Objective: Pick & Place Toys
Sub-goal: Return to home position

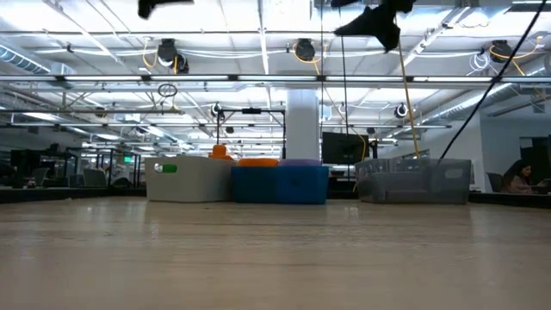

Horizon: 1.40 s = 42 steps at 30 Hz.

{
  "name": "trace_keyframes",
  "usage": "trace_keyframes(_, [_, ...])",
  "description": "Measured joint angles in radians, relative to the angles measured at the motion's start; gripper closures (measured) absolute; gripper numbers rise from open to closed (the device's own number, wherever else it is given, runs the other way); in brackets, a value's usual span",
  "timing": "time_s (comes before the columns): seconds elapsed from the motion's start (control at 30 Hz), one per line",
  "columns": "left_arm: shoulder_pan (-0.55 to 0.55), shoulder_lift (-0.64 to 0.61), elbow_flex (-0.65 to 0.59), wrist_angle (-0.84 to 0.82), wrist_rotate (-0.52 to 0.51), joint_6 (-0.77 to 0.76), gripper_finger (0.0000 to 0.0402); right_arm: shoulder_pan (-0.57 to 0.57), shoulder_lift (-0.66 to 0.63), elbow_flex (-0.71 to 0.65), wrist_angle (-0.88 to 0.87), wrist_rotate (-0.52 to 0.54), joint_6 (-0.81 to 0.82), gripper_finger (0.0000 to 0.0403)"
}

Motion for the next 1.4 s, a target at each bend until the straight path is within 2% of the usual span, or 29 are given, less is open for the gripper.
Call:
trace_keyframes(0.07, [-0.025,-0.067,0.0,0.024,-0.002,0.042,0.013,-0.027,-0.036,0.0,0.016,-0.084,0.0,0.017])
trace_keyframes(0.17, [-0.078,-0.16,0.0,0.06,-0.011,0.086,0.0131,-0.053,-0.087,0.0,0.055,-0.155,-0.039,0.0195])
trace_keyframes(0.37, [-0.178,-0.297,-0.007,0.078,-0.012,0.108,0.0131,-0.06,-0.194,0.0,0.168,-0.154,-0.153,0.0245])
trace_keyframes(0.53, [-0.255,-0.396,-0.09,0.104,-0.03,0.099,0.0131,-0.06,-0.288,-0.015,0.183,-0.153,-0.205,0.0283])
trace_keyframes(0.67, [-0.297,-0.468,-0.234,0.263,-0.044,0.068,0.0131,-0.06,-0.398,-0.118,0.227,-0.152,-0.192,0.0315])
trace_keyframes(0.8, [-0.317,-0.545,-0.366,0.385,-0.098,0.041,0.0131,-0.06,-0.52,-0.271,0.346,-0.153,-0.138,0.0352])
trace_keyframes(0.93, [-0.32,-0.609,-0.449,0.392,-0.132,0.018,0.0134,-0.06,-0.628,-0.382,0.376,-0.148,-0.107,0.0393])
trace_keyframes(1.1, [-0.32,-0.668,-0.496,0.387,-0.137,0.014,0.0188,-0.06,-0.715,-0.477,0.377,-0.151,-0.167,0.0393])
trace_keyframes(1.4, [-0.32,-0.705,-0.562,0.381,-0.135,0.106,0.0349,-0.06,-0.764,-0.598,0.388,-0.154,-0.209,0.0402])
